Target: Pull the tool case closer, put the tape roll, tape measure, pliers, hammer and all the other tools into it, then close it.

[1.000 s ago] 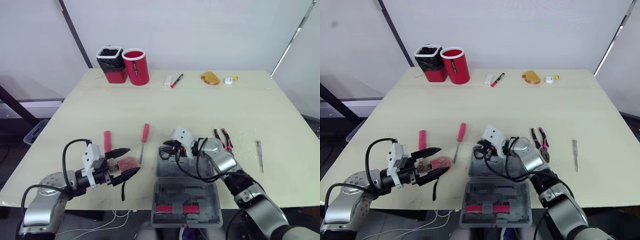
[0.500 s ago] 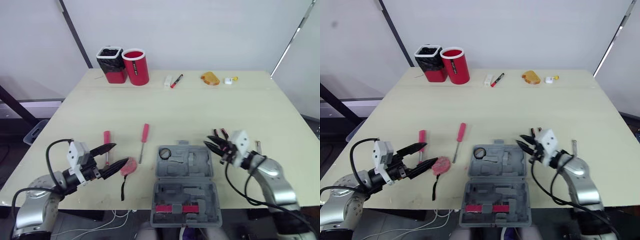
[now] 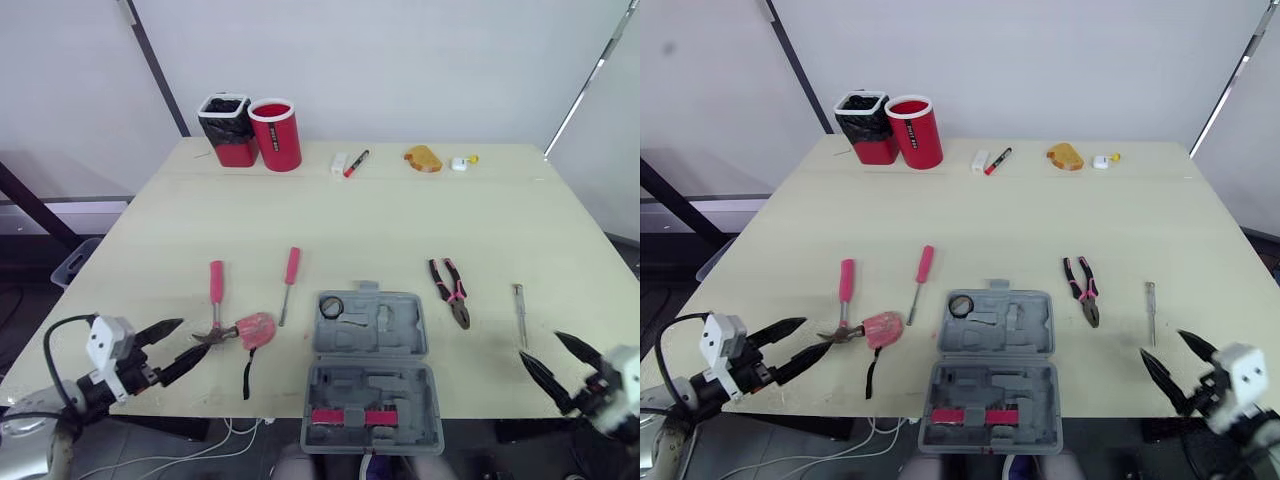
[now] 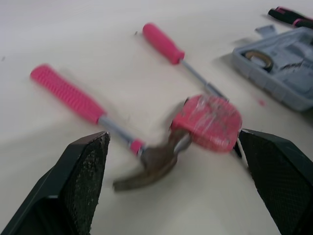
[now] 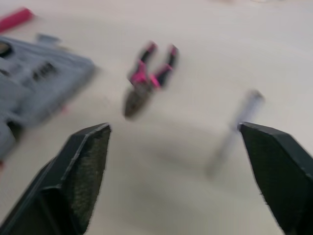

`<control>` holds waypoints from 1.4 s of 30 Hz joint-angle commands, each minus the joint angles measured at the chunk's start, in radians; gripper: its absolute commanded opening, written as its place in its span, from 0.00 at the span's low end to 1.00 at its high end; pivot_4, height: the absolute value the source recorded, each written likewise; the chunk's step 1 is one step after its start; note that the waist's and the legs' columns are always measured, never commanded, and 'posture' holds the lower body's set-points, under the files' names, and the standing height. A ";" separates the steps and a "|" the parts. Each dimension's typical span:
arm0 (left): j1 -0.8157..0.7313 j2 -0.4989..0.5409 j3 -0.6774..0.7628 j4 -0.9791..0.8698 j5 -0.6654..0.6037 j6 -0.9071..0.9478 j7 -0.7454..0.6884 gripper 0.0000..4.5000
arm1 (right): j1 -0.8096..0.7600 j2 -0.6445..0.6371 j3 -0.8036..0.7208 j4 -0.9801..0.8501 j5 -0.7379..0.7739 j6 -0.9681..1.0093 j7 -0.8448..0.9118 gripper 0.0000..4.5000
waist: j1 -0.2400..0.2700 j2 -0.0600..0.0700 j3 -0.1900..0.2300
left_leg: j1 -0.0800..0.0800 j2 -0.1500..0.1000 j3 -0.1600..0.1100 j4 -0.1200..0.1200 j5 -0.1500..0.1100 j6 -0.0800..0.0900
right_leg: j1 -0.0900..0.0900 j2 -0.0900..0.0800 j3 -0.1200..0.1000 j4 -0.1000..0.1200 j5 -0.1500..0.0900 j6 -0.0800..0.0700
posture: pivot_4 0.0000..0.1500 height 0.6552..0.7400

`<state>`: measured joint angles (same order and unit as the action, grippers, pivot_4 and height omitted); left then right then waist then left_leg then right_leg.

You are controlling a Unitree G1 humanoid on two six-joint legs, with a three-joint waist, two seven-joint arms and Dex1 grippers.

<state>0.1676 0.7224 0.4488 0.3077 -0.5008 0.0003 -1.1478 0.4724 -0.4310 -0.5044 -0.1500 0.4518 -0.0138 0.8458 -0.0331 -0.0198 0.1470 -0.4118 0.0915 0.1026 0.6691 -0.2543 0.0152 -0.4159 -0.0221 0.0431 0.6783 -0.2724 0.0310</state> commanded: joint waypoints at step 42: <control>0.239 -0.278 -0.201 -0.584 0.215 0.210 0.541 1.00 | -0.209 -0.271 0.283 -0.337 0.158 0.108 0.286 0.97 | 0.023 -0.007 -0.004 | 0.004 -0.003 -0.001 0.000 0.000 0.000 | 0.005 -0.004 -0.001 -0.001 -0.001 0.001 | 1.00 1.00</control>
<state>0.3989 0.4586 0.2611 -0.2273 -0.3004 0.1994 -0.6444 0.2849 -0.6870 -0.2230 -0.4782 0.6000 0.1046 1.1131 -0.0105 -0.0271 0.1434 -0.4074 0.0874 0.1007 0.6695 -0.2544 0.0155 -0.4109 -0.0252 0.0413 0.6777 -0.2727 0.0315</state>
